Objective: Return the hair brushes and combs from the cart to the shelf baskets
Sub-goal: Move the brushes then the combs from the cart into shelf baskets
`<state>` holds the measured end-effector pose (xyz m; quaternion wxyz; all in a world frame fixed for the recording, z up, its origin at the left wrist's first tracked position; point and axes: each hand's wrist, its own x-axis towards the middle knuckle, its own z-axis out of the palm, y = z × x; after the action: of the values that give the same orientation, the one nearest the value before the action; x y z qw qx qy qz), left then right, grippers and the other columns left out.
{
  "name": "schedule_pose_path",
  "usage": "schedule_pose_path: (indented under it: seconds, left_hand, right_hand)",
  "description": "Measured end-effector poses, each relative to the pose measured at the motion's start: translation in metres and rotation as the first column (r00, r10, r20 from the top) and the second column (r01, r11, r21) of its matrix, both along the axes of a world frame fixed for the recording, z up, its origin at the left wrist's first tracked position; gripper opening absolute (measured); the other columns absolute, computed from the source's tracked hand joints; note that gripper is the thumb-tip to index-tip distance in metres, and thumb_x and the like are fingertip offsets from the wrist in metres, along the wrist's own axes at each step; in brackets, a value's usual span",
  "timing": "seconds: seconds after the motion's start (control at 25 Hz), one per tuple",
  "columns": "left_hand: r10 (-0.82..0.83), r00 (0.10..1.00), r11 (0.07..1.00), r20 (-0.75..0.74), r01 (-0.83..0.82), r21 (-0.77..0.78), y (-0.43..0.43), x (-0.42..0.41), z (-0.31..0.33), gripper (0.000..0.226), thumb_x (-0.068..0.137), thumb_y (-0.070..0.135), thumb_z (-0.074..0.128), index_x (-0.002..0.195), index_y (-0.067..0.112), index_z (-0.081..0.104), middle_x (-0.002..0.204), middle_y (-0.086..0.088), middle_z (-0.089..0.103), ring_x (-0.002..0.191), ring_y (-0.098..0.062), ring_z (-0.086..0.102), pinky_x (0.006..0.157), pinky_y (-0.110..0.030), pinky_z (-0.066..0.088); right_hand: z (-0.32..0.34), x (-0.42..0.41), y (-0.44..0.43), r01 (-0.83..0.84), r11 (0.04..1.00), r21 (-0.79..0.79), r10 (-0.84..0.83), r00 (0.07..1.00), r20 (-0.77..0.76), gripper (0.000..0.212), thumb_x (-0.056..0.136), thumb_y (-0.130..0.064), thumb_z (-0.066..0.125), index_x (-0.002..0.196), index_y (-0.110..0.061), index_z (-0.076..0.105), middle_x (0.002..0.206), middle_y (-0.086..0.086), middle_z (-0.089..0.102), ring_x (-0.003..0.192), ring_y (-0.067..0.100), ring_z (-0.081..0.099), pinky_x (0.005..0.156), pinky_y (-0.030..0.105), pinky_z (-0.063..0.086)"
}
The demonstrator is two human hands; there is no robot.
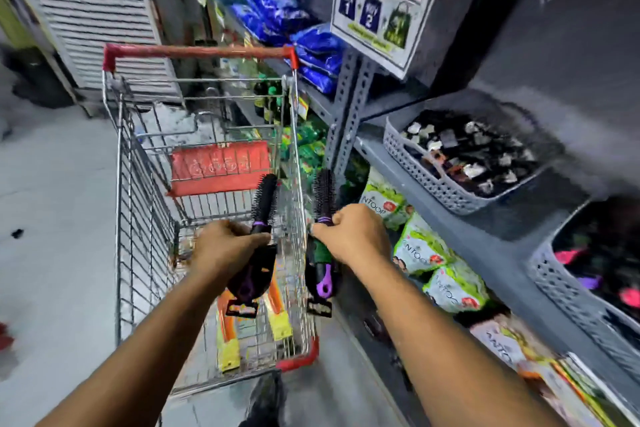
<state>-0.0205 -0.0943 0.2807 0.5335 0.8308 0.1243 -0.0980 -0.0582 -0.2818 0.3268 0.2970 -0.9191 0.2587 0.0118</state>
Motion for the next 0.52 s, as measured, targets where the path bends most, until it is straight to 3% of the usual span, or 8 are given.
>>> schedule_pose_path:
  seconds: [0.2,0.32,0.52]
  left_hand:
    - [-0.128,0.990,0.992,0.056,0.129,-0.013,-0.061,-0.028,0.033,0.041,0.054,0.040,0.081,0.063,0.002,0.069,0.056,-0.012,0.064,0.053,-0.019,0.056,0.055,-0.030,0.041]
    - [-0.201,0.976,0.977,0.088,0.206,-0.049,-0.100,-0.047,0.051,0.033,0.063,0.029,0.084,0.055,0.002,0.065,0.051,-0.010,0.056,0.052,-0.017,0.049,0.053,-0.028,0.035]
    - [-0.326,0.938,0.935,0.120,0.339,-0.102,-0.159,-0.069,0.068,0.028,0.060,0.029,0.083,0.050,0.010,0.065,0.049,-0.007,0.060,0.050,-0.019,0.053,0.056,-0.030,0.041]
  right_hand:
    - [0.035,-0.056,-0.061,0.083,0.992,-0.090,-0.076,0.994,0.074,0.051,0.063,-0.048,0.070,0.048,-0.011,0.038,0.052,0.002,0.041,0.061,0.031,0.049,0.043,0.025,0.028]
    - [0.053,-0.088,-0.094,0.133,0.983,-0.130,-0.121,0.988,0.098,0.054,0.065,-0.049,0.070,0.048,-0.010,0.037,0.056,0.004,0.042,0.064,0.030,0.046,0.046,0.029,0.032]
    - [0.075,-0.139,-0.142,0.252,0.960,-0.125,-0.235,0.962,0.138,0.055,0.064,-0.047,0.071,0.043,-0.008,0.038,0.044,0.003,0.032,0.056,0.028,0.036,0.043,0.026,0.026]
